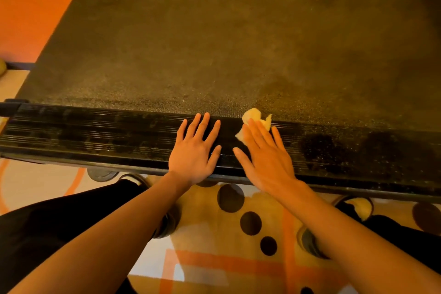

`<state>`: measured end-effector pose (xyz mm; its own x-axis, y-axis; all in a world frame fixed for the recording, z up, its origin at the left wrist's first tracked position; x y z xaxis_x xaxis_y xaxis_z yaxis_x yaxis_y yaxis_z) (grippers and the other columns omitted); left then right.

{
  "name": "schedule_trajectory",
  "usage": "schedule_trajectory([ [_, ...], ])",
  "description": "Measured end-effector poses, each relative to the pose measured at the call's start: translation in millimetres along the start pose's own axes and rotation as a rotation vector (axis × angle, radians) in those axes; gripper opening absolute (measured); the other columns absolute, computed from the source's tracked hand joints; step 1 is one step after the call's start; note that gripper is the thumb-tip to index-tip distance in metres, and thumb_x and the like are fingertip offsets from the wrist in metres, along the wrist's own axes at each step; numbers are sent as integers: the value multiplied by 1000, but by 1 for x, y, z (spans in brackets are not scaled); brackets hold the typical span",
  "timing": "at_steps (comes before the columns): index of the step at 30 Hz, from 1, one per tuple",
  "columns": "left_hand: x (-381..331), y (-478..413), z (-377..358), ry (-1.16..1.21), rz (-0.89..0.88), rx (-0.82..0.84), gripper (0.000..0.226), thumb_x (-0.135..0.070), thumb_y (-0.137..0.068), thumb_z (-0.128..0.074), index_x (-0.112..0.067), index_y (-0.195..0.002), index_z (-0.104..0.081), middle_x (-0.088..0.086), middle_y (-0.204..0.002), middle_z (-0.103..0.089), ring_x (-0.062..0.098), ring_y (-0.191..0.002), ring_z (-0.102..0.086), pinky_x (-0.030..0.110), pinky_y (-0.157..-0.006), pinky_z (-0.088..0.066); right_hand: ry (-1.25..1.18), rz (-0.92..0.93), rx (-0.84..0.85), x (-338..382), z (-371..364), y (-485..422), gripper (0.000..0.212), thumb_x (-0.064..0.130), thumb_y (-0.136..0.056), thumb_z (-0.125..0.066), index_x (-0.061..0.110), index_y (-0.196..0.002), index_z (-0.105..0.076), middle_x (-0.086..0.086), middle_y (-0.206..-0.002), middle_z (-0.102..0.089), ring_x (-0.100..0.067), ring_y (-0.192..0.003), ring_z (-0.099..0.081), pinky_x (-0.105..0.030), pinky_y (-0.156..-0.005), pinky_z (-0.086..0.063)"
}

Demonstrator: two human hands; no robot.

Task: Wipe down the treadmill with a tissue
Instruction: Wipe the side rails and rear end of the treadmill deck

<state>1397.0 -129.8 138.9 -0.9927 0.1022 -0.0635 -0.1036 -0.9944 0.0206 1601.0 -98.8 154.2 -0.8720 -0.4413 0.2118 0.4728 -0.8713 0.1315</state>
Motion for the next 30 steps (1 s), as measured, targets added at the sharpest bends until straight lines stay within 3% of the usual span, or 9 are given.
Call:
schedule_trajectory([
  [5,-1,0,0,3,8,9,65,-52,-107,-22,-22,-164,-28,13,-170,-21,34,-159,-13,56,-127,-13,-23,-173,-16,-10,-3,8,96,72,-95,14,13,-166,-14,-8,-173,-7,-23,-161,2,-47,-130,0],
  [10,-2,1,2,18,8,18,64,-53,-107,-21,-22,-163,-28,13,-170,-22,33,-159,-12,56,-127,-13,-47,-82,29,31,-8,-18,102,70,-89,26,15,-166,-11,-8,-174,-2,-25,-160,8,-48,-129,6],
  [14,-1,0,3,18,7,26,65,-53,-106,-22,-22,-164,-27,13,-170,-22,34,-159,-12,56,-127,-12,18,-22,19,-4,2,-3,94,70,-95,17,19,-166,-17,-3,-173,-10,-19,-160,2,-48,-129,3],
  [18,-1,0,3,20,2,17,65,-53,-106,-22,-22,-163,-27,14,-170,-22,34,-159,-13,57,-127,-13,37,-172,33,-43,7,20,91,73,-94,10,20,-166,-8,-2,-174,-1,-18,-160,9,-47,-129,6],
  [21,-1,0,3,13,6,25,66,-53,-106,-22,-22,-164,-26,14,-170,-21,34,-159,-12,56,-127,-12,-17,-248,21,-18,3,9,92,72,-94,9,18,-166,-8,-4,-174,1,-22,-160,11,-47,-129,9],
  [26,-2,1,3,24,8,19,64,-53,-107,-21,-23,-163,-27,13,-170,-22,33,-159,-13,56,-127,-13,-55,-48,99,25,-3,-20,107,74,-80,33,23,-167,-5,-2,-174,6,-22,-159,16,-48,-128,10],
  [30,-2,0,3,15,-1,33,65,-52,-106,-21,-22,-164,-26,14,-170,-21,35,-158,-13,58,-127,-14,-10,42,92,-31,11,4,92,76,-88,21,30,-165,-1,8,-173,8,-11,-158,17,-46,-129,8],
])
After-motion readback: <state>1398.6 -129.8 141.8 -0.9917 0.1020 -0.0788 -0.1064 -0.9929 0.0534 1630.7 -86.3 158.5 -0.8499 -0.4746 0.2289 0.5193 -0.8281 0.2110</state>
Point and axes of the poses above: each hand's wrist, its own y-axis away from the middle knuckle, its own z-axis out of the back of the hand, x = y × z, the point moved 2 cm from there along -y, towards the middle knuckle
